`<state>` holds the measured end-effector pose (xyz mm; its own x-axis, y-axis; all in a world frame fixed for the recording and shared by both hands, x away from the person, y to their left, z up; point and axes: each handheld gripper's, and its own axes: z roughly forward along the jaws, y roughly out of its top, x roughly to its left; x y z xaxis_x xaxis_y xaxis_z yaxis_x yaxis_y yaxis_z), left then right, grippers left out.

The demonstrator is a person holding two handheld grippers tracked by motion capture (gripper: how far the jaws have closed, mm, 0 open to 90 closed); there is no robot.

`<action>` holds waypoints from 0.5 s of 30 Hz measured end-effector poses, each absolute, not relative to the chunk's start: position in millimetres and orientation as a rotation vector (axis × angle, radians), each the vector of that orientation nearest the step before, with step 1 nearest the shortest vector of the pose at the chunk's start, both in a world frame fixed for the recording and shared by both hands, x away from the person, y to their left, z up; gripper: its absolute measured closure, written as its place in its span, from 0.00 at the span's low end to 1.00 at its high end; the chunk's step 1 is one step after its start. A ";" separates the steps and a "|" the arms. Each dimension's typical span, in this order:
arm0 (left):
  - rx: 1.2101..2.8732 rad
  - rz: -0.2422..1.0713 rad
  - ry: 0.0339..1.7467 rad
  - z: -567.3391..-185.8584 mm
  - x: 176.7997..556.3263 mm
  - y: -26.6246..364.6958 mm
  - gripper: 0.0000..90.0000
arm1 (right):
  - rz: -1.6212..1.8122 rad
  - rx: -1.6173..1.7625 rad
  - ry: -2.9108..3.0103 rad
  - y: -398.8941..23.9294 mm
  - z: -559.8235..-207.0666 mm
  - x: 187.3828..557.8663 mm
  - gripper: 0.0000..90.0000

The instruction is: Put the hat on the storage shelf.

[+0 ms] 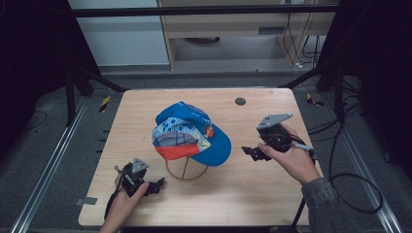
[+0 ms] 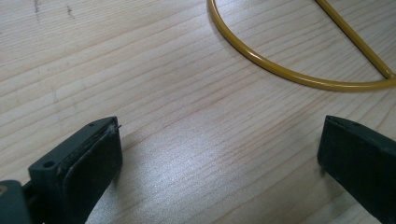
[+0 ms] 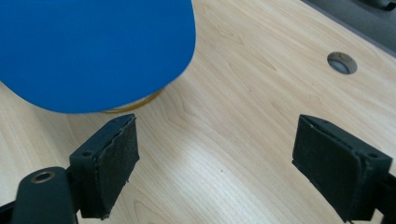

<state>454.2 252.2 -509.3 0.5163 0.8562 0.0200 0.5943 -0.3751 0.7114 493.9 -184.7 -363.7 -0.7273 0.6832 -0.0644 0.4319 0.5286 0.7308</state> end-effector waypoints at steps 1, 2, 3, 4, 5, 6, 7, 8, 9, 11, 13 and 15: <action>2.105 0.517 1.177 -509.3 454.2 252.2 0.00 | 1.017 0.926 2.428 -185.5 -366.4 493.4 0.16; 2.105 0.516 1.177 -509.3 454.2 252.2 0.00 | 1.019 0.929 2.422 -186.7 -370.9 492.4 0.16; 2.105 0.515 1.177 -509.3 454.3 252.3 0.00 | 1.017 0.935 2.420 -187.7 -373.2 491.6 0.16; 2.105 0.515 1.177 -509.3 454.3 252.3 0.00 | 1.023 0.946 2.417 -188.8 -376.4 490.8 0.16; 2.104 0.517 1.177 -509.3 454.2 252.2 0.00 | 1.025 0.951 2.412 -190.2 -380.8 490.0 0.16; 2.104 0.516 1.177 -509.3 454.2 252.2 0.00 | 1.027 0.957 2.408 -191.2 -384.4 489.2 0.16; 2.104 0.517 1.177 -509.3 454.2 252.2 0.00 | 1.029 0.967 2.407 -192.2 -388.2 488.6 0.16; 2.104 0.517 1.177 -509.3 454.2 252.2 0.00 | 1.029 0.967 2.407 -192.2 -388.2 488.6 0.16; 2.104 0.517 1.178 -509.3 454.2 252.2 0.00 | 1.025 0.974 2.409 -193.3 -391.6 487.8 0.16; 2.105 0.515 1.177 -509.3 454.3 252.3 0.00 | 1.029 0.998 2.405 -196.4 -403.1 486.3 0.17; 2.105 0.515 1.177 -509.2 454.3 252.3 0.00 | 1.025 1.004 2.405 -196.9 -407.4 485.8 0.17; 2.104 0.515 1.177 -509.3 454.3 252.2 0.00 | 1.019 1.021 2.416 -199.0 -419.6 484.6 0.17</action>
<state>454.3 252.2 -509.3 0.5167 0.8560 0.0188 0.5945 -0.3745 0.7115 484.6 -199.0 -419.6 -0.6905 0.7231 -0.0207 0.4898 0.4884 0.7222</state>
